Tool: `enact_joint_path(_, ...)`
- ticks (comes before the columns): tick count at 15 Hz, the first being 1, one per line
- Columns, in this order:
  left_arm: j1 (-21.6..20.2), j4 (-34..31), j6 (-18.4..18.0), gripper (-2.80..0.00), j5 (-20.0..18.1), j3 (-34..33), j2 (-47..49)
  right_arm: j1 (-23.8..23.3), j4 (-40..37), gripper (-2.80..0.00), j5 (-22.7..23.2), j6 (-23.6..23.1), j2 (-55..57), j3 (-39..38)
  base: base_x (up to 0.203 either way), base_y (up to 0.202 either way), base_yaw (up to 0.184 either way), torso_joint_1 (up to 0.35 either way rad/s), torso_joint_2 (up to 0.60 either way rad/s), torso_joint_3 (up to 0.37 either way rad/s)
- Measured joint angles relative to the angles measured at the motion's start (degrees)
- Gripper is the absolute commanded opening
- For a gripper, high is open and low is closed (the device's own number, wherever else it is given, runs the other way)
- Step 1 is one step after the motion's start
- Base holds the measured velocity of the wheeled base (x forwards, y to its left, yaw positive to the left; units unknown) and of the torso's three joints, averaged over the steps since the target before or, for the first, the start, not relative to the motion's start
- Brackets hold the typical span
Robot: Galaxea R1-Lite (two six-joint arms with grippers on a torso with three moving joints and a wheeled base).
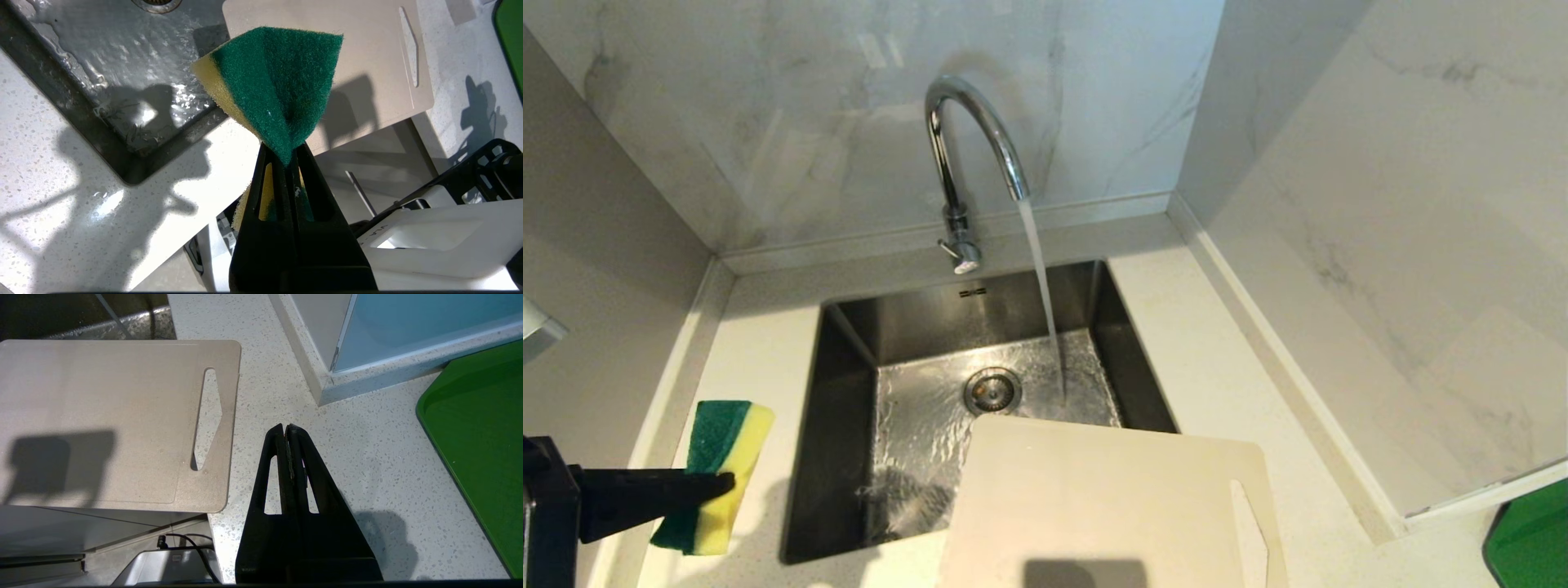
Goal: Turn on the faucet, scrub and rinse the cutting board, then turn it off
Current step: Put down the cleaning cloth
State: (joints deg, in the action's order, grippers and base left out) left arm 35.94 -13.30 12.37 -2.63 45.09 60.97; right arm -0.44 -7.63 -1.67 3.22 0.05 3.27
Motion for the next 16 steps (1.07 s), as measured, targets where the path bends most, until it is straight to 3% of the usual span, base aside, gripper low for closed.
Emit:
enact_joint_path(5, 0.1, 0.0, -0.3, -2.8, 1.3, 2.6, 5.8, 0.0, 0.0, -2.8, 0.0, 0.0, 0.0, 0.0, 0.0, 0.0, 0.0, 0.0, 0.0, 0.0)
enact_joint_path(8, 1.2, 1.7, -0.5, -2.8, 10.4, 3.1, 12.5, 0.0, 0.0, -2.8, 0.0, 0.0, 0.0, 0.0, 0.0, 0.0, 0.0, 0.0, 0.0, 0.0)
enact_joint_path(11, 3.3, 3.2, -0.9, -2.8, 16.7, 4.0, 18.6, 0.0, 0.0, -2.8, 0.0, 0.0, 0.0, 0.0, 0.0, 0.0, 0.0, 0.0, 0.0, 0.0)
enact_joint_path(13, 4.7, 3.3, -1.3, -2.8, 19.3, 7.1, 23.2, 0.0, 0.0, -2.8, 0.0, 0.0, 0.0, 0.0, 0.0, 0.0, 0.0, 0.0, 0.0, 0.0)
enact_joint_path(16, 5.9, 3.0, -2.1, -2.8, 20.3, 16.0, 30.9, 0.0, 0.0, -2.8, 0.0, 0.0, 0.0, 0.0, 0.0, 0.0, 0.0, 0.0, 0.0, 0.0)
